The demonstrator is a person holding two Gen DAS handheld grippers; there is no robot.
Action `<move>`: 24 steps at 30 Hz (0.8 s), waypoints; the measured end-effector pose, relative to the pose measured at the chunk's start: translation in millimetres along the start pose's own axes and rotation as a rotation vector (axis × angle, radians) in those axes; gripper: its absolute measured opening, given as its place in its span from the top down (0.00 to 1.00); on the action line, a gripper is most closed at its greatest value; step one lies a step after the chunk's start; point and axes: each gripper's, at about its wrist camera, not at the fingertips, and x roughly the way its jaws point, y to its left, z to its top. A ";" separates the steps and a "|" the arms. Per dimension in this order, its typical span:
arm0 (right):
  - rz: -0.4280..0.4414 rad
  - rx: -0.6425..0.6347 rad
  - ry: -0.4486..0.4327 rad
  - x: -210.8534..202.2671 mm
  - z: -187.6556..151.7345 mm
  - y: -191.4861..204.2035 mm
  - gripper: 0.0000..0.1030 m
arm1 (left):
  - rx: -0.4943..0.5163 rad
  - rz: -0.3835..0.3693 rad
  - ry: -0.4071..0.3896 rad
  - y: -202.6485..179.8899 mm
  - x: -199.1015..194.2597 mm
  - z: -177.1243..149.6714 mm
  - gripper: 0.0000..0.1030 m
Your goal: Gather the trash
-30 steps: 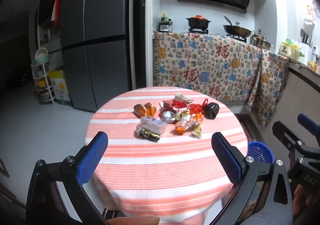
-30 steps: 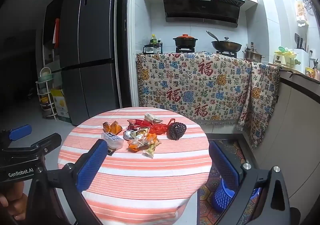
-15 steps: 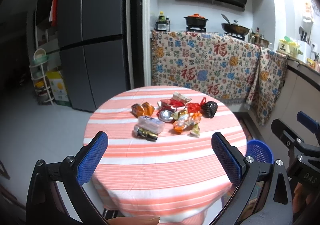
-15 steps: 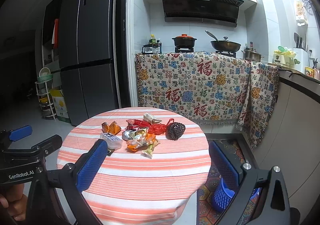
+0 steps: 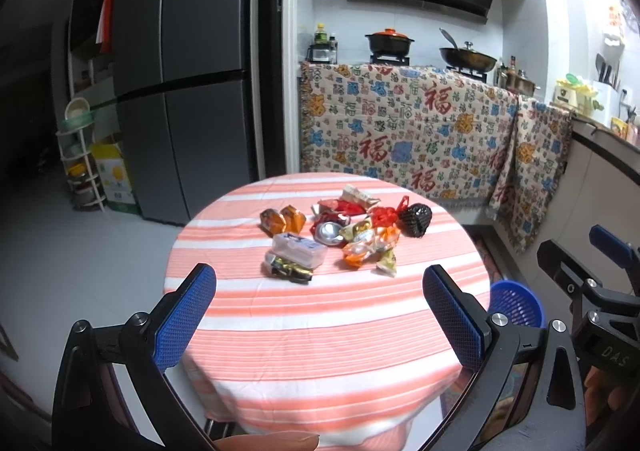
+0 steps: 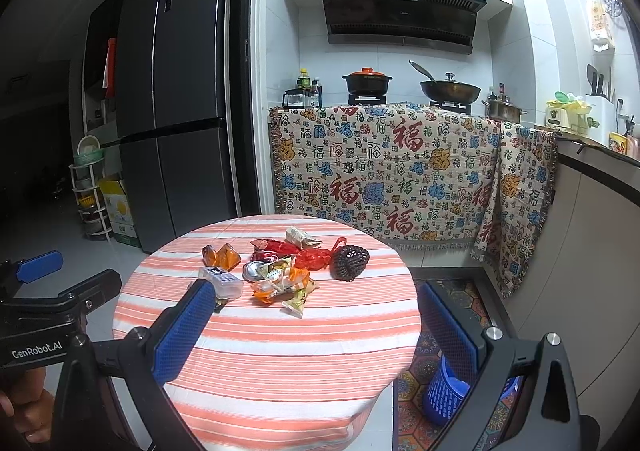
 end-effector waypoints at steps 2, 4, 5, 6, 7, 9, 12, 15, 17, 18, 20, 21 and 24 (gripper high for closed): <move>-0.001 0.001 0.001 1.8 -0.7 -2.6 0.00 | -0.002 -0.001 0.002 0.7 0.6 0.3 0.00; 0.000 0.003 0.000 1.8 -0.9 -2.5 0.00 | -0.002 -0.001 0.002 0.4 -0.4 0.4 0.00; 0.000 0.002 0.001 2.0 -0.9 -2.1 0.00 | -0.002 -0.001 0.001 0.7 0.5 0.4 0.00; 0.000 0.001 0.001 1.8 -1.5 -1.2 0.00 | -0.002 -0.001 0.000 0.5 0.1 0.4 0.00; -0.001 0.002 0.000 1.8 -1.5 -1.6 0.00 | -0.002 -0.001 0.000 0.4 -0.3 0.5 0.00; -0.003 0.003 0.001 3.7 -2.2 -2.8 0.00 | -0.002 -0.001 0.001 0.4 0.5 1.0 0.00; -0.004 0.004 0.000 4.0 -3.1 -2.6 0.00 | -0.001 -0.001 0.002 0.4 0.5 0.8 0.00; -0.005 0.005 0.001 4.2 -4.0 -2.1 0.00 | 0.001 -0.002 0.003 0.5 0.5 0.5 0.00; -0.005 0.005 0.002 4.7 -4.7 -1.6 0.00 | 0.002 -0.002 0.005 0.5 0.9 0.8 0.00; -0.006 0.006 0.003 5.6 -5.1 -2.2 0.00 | 0.002 -0.003 0.005 0.5 0.7 0.8 0.00; -0.006 0.007 0.004 6.9 -5.9 -3.2 0.00 | 0.001 -0.002 0.004 0.2 0.9 0.5 0.00; -0.007 0.007 0.004 6.6 -6.3 -2.6 0.00 | 0.001 -0.002 0.004 0.1 0.8 0.5 0.00; -0.007 0.007 0.004 7.1 -6.6 -2.9 0.00 | 0.002 -0.002 0.004 0.0 0.9 0.6 0.00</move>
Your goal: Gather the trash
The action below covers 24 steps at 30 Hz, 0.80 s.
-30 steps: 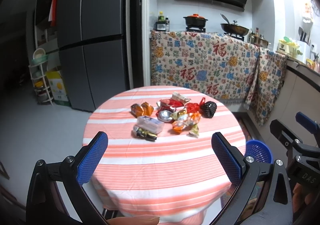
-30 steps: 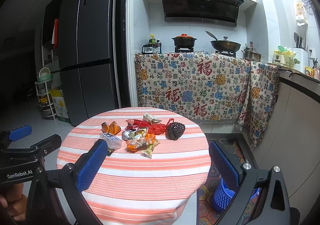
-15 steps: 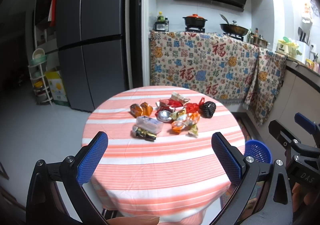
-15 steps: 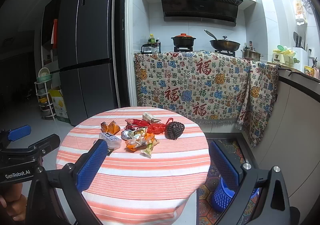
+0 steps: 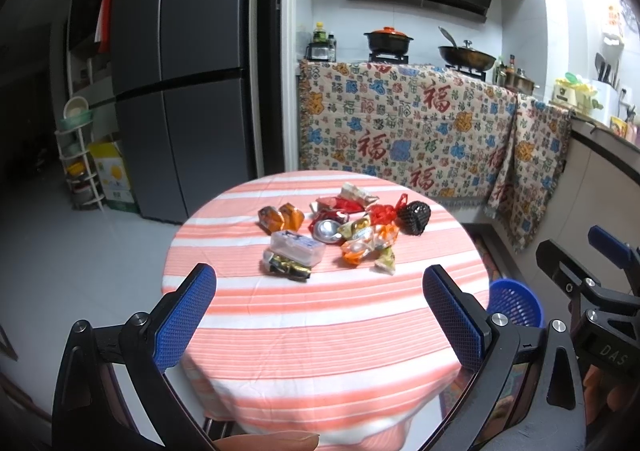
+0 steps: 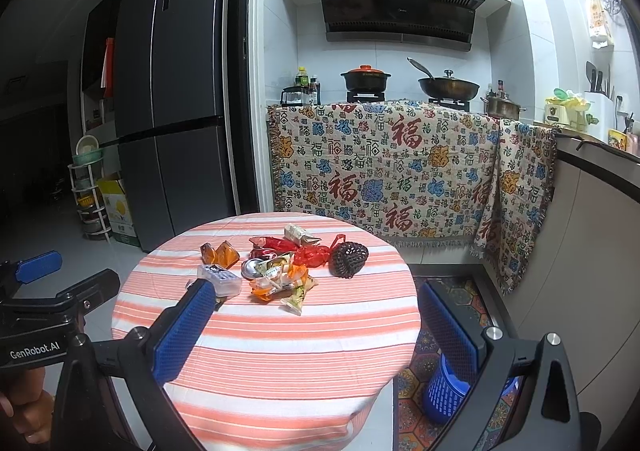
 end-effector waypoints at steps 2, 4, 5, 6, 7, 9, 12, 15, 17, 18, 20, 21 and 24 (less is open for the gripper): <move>-0.001 0.001 -0.001 0.0 -0.3 -0.2 0.00 | 0.001 -0.001 0.001 -0.3 0.3 -0.4 0.00; -0.001 0.003 0.001 -0.2 -0.7 1.4 0.00 | 0.001 -0.001 0.002 -0.7 0.6 -0.8 0.00; -0.001 0.003 0.002 0.8 -1.5 0.7 0.00 | 0.002 -0.002 0.003 -0.9 0.8 -1.2 0.00; -0.002 0.003 0.003 1.3 -1.9 1.0 0.00 | 0.002 -0.003 0.004 -1.3 1.4 -2.5 0.00; -0.003 0.003 0.004 2.1 -2.6 0.6 0.00 | 0.002 -0.003 0.005 -1.6 1.8 -2.9 0.00; -0.003 0.004 0.006 3.3 -3.4 -0.3 0.00 | 0.003 -0.004 0.007 -2.1 2.2 -3.0 0.00; -0.005 0.005 0.008 4.8 -3.3 0.0 0.00 | 0.003 -0.006 0.010 -2.2 3.2 -2.7 0.00; -0.009 0.005 0.011 5.4 -5.4 1.9 0.00 | 0.004 -0.006 0.012 -2.0 4.1 -2.6 0.00; -0.009 0.007 0.012 5.0 -6.1 3.1 0.00 | 0.004 -0.007 0.014 -1.9 4.7 -2.8 0.00; -0.009 0.008 0.013 5.0 -6.2 3.2 0.00 | 0.005 -0.007 0.015 -2.0 4.9 -3.1 0.00; -0.011 0.006 0.011 5.2 -6.7 3.6 0.00 | 0.005 -0.007 0.018 -1.9 6.0 -2.3 0.00; -0.011 0.006 0.012 5.5 -6.6 3.3 0.00 | 0.005 -0.007 0.019 -1.5 6.4 -2.2 0.00; -0.012 0.007 0.017 7.3 -8.6 3.6 0.00 | 0.005 -0.007 0.023 -0.7 7.7 -2.5 0.00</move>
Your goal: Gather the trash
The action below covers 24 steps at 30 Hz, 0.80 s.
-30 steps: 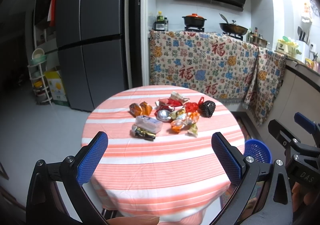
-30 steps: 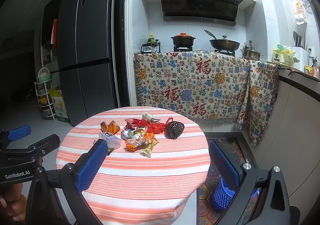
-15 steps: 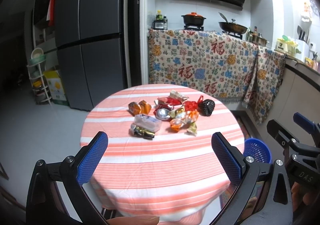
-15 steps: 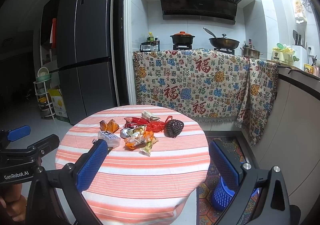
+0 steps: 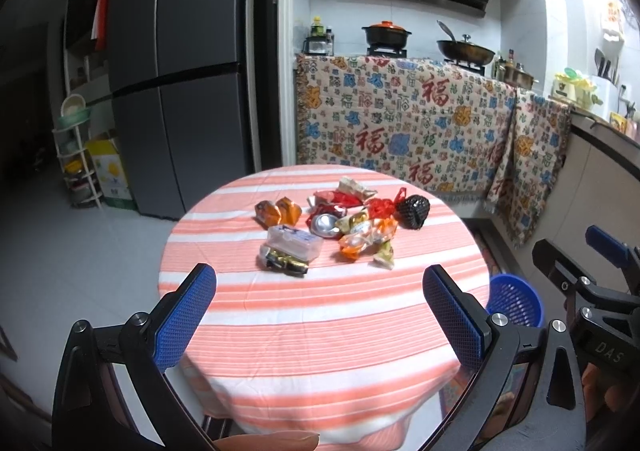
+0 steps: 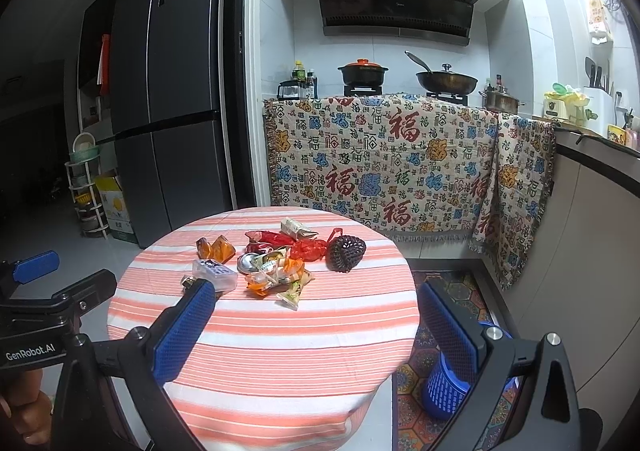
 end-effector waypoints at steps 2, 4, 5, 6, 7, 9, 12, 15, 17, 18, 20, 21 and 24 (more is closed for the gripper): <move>-0.002 0.001 0.004 1.7 -1.3 0.3 0.00 | 0.000 0.001 0.003 -0.5 1.5 0.4 0.00; -0.003 0.001 0.008 3.9 -1.5 0.4 0.00 | 0.000 0.002 0.007 -1.0 3.0 0.4 0.00; -0.005 0.001 0.009 5.0 -1.7 0.3 0.00 | 0.000 0.003 0.010 -1.3 4.0 0.6 0.00; -0.006 0.001 0.010 5.7 -2.0 0.3 0.00 | -0.001 0.003 0.012 -1.1 5.2 0.4 0.00; -0.007 0.002 0.013 7.1 -1.3 0.1 0.00 | -0.001 0.004 0.015 -0.5 5.9 0.0 0.00; -0.010 0.004 0.018 9.6 -2.0 0.5 0.00 | -0.001 0.006 0.020 -0.4 9.2 -0.4 0.00; -0.015 0.007 0.025 14.1 -3.5 1.1 0.00 | -0.001 0.007 0.031 -0.2 14.4 -1.5 0.00; -0.017 0.010 0.032 18.4 -4.6 0.8 0.00 | -0.001 0.006 0.045 -0.7 22.5 -3.2 0.00; -0.019 0.010 0.038 23.4 -5.4 0.8 0.00 | -0.005 -0.004 0.056 -0.5 29.9 -4.7 0.00; -0.019 0.012 0.042 25.7 -6.4 0.3 0.00 | -0.008 -0.013 0.064 -0.1 34.7 -5.6 0.00; -0.020 0.017 0.048 29.7 -8.1 -0.8 0.00 | -0.028 -0.024 0.081 1.6 45.7 -8.6 0.00; -0.023 0.022 0.056 33.9 -10.5 -2.6 0.00 | -0.034 -0.037 0.091 3.5 52.8 -11.1 0.00; -0.023 0.040 0.064 41.9 -15.1 -7.4 0.00 | -0.056 -0.051 0.124 11.7 74.9 -21.6 0.00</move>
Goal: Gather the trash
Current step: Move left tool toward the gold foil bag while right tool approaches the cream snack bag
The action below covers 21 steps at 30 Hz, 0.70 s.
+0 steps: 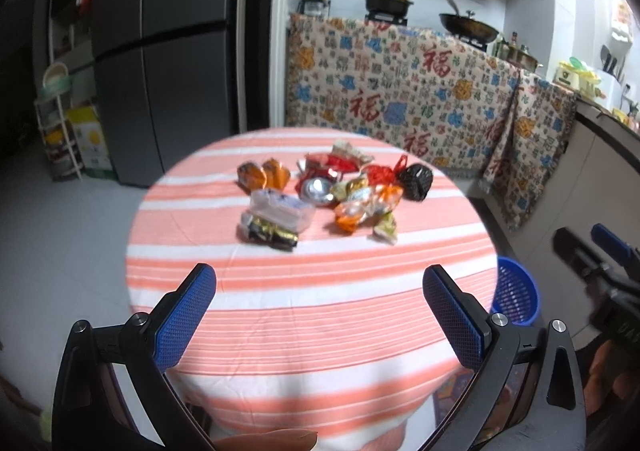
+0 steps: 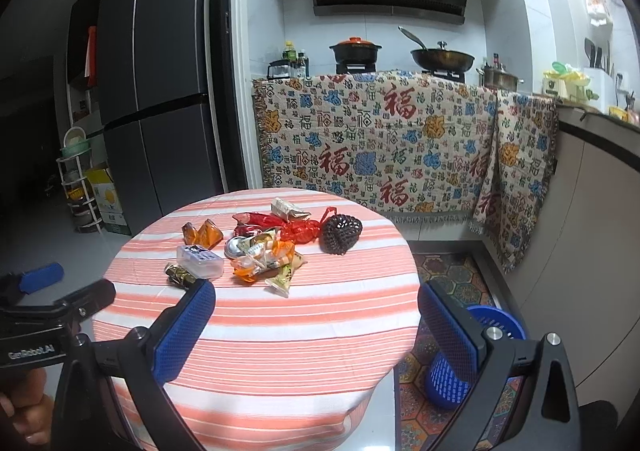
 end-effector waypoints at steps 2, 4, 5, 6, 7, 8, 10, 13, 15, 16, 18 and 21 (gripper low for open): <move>0.000 0.012 0.009 8.5 -2.9 -2.7 0.00 | -0.016 0.003 0.021 9.1 18.6 -6.1 0.00; 0.008 0.028 0.026 21.3 -6.8 -5.9 0.00 | -0.027 0.019 0.047 17.6 38.9 -12.3 0.00; 0.007 0.031 0.033 25.2 -8.0 -6.3 0.00 | -0.030 0.026 0.059 21.7 47.5 -15.7 0.00; 0.007 0.035 0.047 34.8 -11.9 -6.9 0.00 | -0.035 0.031 0.072 25.9 56.2 -18.5 0.00; 0.008 0.037 0.059 42.3 -14.8 -7.7 0.00 | -0.040 0.034 0.090 30.8 65.6 -21.4 0.00; 0.007 0.036 0.067 47.4 -17.0 -7.5 0.00 | -0.050 0.036 0.113 36.3 76.8 -24.2 0.00; 0.000 0.032 0.106 67.9 -26.5 -6.8 0.00 | -0.070 0.037 0.147 44.5 94.3 -28.2 0.00; 0.002 0.017 0.152 90.8 -37.0 -3.6 0.00 | -0.083 0.042 0.193 50.5 119.6 -28.3 0.00; 0.006 -0.008 0.195 113.2 -45.1 1.6 0.00 | -0.085 0.046 0.204 48.7 133.3 -24.8 0.00; 0.004 -0.016 0.207 119.0 -47.3 2.5 0.00 | -0.090 0.047 0.210 47.5 141.0 -21.9 0.00; -0.007 -0.047 0.251 145.1 -53.7 7.4 0.00 | -0.105 0.057 0.223 43.3 160.1 -13.4 0.00; -0.006 -0.067 0.306 174.2 -61.5 11.2 0.00 | -0.117 0.096 0.226 36.2 188.2 -1.1 0.00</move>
